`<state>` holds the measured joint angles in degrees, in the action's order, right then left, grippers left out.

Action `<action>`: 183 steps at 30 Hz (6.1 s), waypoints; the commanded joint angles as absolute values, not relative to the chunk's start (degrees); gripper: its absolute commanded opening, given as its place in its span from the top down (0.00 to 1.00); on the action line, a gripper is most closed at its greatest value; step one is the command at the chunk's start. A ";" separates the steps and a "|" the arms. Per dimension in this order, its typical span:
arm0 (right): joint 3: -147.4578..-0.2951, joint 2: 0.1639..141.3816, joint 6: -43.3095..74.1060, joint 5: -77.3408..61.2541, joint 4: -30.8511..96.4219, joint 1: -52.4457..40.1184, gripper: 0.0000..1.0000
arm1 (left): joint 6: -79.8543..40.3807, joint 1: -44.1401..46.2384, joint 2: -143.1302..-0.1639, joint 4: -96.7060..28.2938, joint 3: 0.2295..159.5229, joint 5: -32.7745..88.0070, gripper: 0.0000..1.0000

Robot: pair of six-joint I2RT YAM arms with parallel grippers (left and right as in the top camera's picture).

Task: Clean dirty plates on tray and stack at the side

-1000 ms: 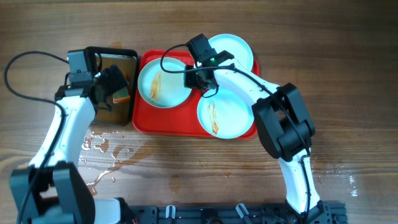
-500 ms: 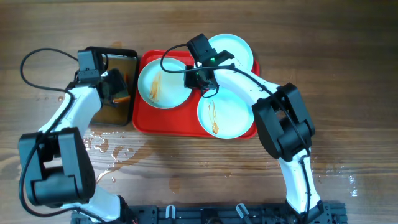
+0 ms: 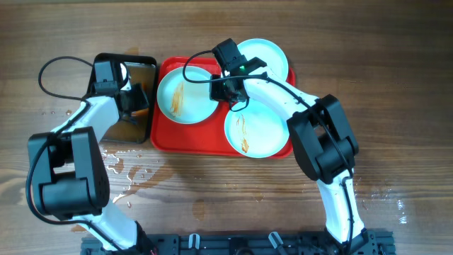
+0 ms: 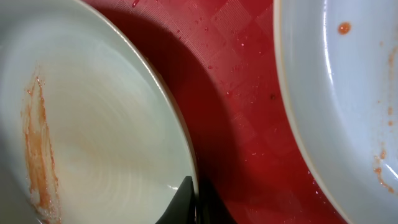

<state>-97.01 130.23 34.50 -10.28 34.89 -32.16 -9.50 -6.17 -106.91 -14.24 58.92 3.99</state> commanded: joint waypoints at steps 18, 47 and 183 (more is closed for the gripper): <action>-97.82 131.79 29.41 -17.39 35.97 -31.07 0.96 | -9.43 -6.28 -96.44 -22.57 63.59 4.03 0.96; -97.82 131.79 25.45 -24.14 36.93 -29.71 0.96 | -5.08 0.45 -93.84 -27.35 64.29 13.82 0.96; -97.80 131.83 28.64 -25.74 31.07 -27.55 0.96 | -56.45 18.00 -108.53 -20.71 58.65 -14.59 0.96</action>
<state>-97.12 130.41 29.30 -23.99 31.44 -27.05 -57.56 17.26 -106.91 -17.17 59.22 -15.29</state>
